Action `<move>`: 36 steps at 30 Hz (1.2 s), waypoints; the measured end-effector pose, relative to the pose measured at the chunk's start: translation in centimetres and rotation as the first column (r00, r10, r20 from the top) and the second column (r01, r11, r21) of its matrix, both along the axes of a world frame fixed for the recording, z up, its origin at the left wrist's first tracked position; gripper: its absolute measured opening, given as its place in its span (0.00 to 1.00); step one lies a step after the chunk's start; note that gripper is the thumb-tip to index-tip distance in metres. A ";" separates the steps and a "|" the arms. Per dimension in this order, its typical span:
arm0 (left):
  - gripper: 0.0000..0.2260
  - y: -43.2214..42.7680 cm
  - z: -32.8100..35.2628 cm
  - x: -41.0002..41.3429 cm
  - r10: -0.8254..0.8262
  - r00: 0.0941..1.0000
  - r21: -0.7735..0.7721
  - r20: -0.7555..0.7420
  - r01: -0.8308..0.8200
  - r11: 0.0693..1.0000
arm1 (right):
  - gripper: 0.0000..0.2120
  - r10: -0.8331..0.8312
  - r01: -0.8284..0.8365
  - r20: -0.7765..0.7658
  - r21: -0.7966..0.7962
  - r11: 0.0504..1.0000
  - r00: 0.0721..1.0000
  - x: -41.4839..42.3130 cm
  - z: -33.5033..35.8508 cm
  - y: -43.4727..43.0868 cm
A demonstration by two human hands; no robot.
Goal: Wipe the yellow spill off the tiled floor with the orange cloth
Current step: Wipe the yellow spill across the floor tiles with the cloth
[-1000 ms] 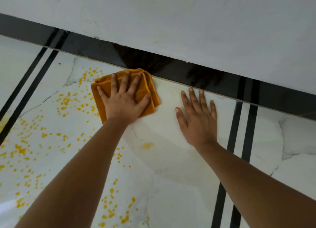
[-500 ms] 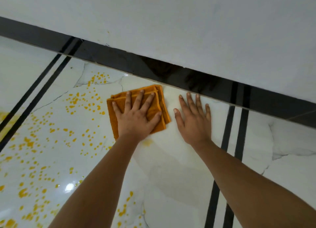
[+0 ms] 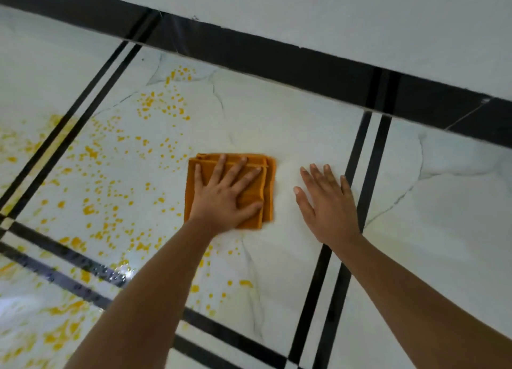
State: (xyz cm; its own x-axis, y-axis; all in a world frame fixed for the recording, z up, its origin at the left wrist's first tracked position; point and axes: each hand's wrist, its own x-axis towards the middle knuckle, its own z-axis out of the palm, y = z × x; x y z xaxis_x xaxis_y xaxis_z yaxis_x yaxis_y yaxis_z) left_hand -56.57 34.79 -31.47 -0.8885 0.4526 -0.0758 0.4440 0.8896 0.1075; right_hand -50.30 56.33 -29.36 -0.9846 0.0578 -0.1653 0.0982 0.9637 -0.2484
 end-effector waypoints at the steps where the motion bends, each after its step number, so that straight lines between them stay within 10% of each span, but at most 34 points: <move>1: 0.34 -0.1 0.2 -0.3 0.146 0.989 0.011 0.030 -0.146 0.989 | 0.39 0.014 -0.014 -0.003 -0.009 1.000 1.000 1.2 -0.1 -0.4; 4: 0.35 1.3 0.6 3.5 0.320 0.946 0.028 0.045 -0.321 0.947 | 0.38 0.027 -0.027 0.003 -0.030 0.999 1.000 4.1 0.0 -1.1; 9: 0.33 -2.1 -0.2 10.2 -0.067 0.998 -0.036 -0.001 0.067 0.997 | 0.38 0.082 -0.081 0.027 -0.041 0.996 0.996 7.6 0.1 -1.5; 13: 0.34 -1.7 0.0 10.7 0.381 0.923 0.004 0.050 -0.382 0.924 | 0.37 0.132 -0.130 0.026 -0.054 0.990 0.991 9.3 0.0 -2.5; 18: 0.33 -3.7 -0.1 19.2 -0.001 0.998 -0.050 0.057 0.004 0.999 | 0.35 0.181 -0.177 0.042 -0.070 0.982 0.983 11.4 -0.1 -3.6; 23: 0.33 -3.5 0.1 17.7 0.525 0.848 0.026 0.072 -0.528 0.849 | 0.34 0.144 -0.144 0.004 -0.070 0.987 0.990 12.3 -0.1 -4.0; 27: 0.32 -3.5 0.1 20.2 0.056 0.995 -0.060 0.080 -0.051 0.997 | 0.32 0.121 -0.120 0.023 -0.043 0.992 0.992 12.5 0.3 -3.7; 32: 0.33 -3.3 0.6 18.3 0.581 0.805 0.011 0.119 -0.587 0.810 | 0.33 0.176 -0.173 0.045 -0.056 0.983 0.983 13.5 0.5 -5.1; 36: 0.32 -6.1 0.3 22.1 0.182 0.979 -0.026 0.094 -0.180 0.983 | 0.34 0.228 -0.222 0.096 -0.062 0.973 0.969 13.2 0.2 -6.4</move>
State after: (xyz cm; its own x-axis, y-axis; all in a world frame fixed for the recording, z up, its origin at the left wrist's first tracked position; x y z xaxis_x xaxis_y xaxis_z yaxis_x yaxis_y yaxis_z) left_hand -34.50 28.72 -31.13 -0.9439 0.2830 -0.1702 0.2641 0.9563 0.1258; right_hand -37.10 49.92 -29.17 -0.9492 -0.1744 -0.2620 -0.0926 0.9503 -0.2973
